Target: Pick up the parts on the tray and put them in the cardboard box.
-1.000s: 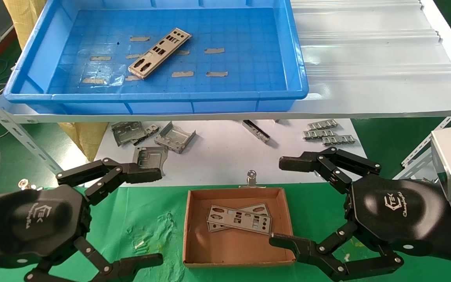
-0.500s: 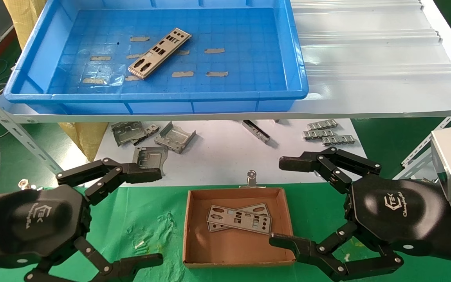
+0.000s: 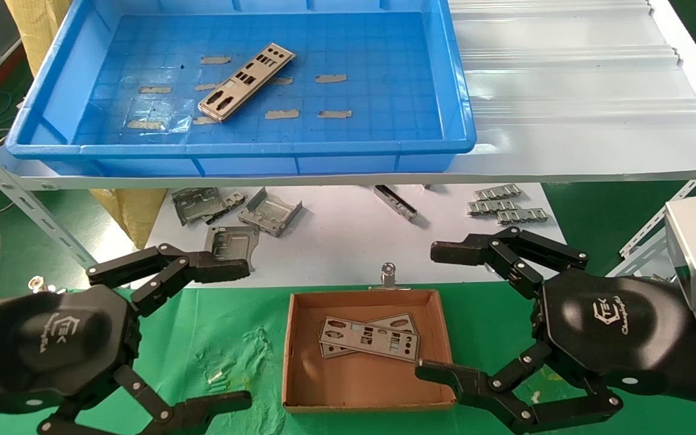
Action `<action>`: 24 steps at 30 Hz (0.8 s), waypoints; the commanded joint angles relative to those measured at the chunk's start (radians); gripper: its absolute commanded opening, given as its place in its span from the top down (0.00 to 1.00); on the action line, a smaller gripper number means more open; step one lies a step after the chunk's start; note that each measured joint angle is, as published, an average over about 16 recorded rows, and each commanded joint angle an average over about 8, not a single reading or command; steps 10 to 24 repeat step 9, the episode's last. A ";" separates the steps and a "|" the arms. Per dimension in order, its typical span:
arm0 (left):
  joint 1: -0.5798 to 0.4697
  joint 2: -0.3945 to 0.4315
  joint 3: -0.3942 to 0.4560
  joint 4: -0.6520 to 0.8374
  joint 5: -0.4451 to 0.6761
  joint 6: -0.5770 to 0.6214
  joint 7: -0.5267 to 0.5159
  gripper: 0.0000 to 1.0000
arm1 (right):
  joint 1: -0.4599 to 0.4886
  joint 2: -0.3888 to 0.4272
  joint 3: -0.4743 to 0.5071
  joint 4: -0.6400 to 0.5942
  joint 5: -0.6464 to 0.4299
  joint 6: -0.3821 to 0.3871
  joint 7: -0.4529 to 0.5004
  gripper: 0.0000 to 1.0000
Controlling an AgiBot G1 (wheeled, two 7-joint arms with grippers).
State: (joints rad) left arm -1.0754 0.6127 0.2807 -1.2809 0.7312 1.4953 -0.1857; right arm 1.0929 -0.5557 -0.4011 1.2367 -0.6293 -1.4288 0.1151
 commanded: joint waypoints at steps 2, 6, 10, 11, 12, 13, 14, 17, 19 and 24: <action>0.000 0.000 0.000 0.000 0.000 0.000 0.000 0.00 | 0.000 0.000 0.000 0.000 0.000 0.000 0.000 0.00; 0.000 0.000 0.000 0.000 0.000 0.000 0.000 0.00 | 0.000 0.000 0.000 0.000 0.000 0.000 0.000 0.00; 0.000 0.000 0.000 0.000 0.000 0.000 0.000 0.00 | 0.000 0.000 0.000 0.000 0.000 0.000 0.000 0.00; 0.000 0.000 0.000 0.000 0.000 0.000 0.000 0.00 | 0.000 0.000 0.000 0.000 0.000 0.000 0.000 0.00; 0.000 0.000 0.000 0.000 0.000 0.000 0.000 0.00 | 0.000 0.000 0.000 0.000 0.000 0.000 0.000 0.00; 0.000 0.000 0.000 0.000 0.000 0.000 0.000 0.00 | 0.000 0.000 0.000 0.000 0.000 0.000 0.000 0.00; 0.000 0.000 0.000 0.000 0.000 0.000 0.000 0.00 | 0.000 0.000 0.000 0.000 0.000 0.000 0.000 0.00; 0.000 0.000 0.000 0.000 0.000 0.000 0.000 0.00 | 0.000 0.000 0.000 0.000 0.000 0.000 0.000 0.00; 0.000 0.000 0.000 0.000 0.000 0.000 0.000 0.00 | 0.000 0.000 0.000 0.000 0.000 0.000 0.000 0.00; 0.000 0.000 0.000 0.000 0.000 0.000 0.000 0.00 | 0.000 0.000 0.000 0.000 0.000 0.000 0.000 0.00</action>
